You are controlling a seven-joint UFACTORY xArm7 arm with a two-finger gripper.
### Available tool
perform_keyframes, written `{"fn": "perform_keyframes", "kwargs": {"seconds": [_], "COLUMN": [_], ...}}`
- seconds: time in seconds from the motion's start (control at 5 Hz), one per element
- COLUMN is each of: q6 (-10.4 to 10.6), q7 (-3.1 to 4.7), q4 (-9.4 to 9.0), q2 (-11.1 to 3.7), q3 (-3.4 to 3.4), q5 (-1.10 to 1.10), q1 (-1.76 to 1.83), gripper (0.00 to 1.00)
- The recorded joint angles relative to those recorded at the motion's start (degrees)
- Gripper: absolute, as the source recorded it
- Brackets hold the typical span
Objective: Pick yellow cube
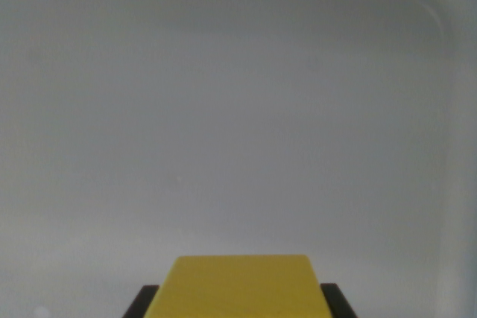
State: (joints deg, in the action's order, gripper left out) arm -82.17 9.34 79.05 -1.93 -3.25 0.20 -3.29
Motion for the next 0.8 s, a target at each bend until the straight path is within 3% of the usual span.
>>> {"fn": "perform_keyframes", "kwargs": {"seconds": [0.8], "q6": [-1.29], "q7": [-0.03], "q4": [0.73], "q2": [0.56], "q3": [-0.01], "q5": [-0.04], "q1": [0.01], "gripper": [1.00]}}
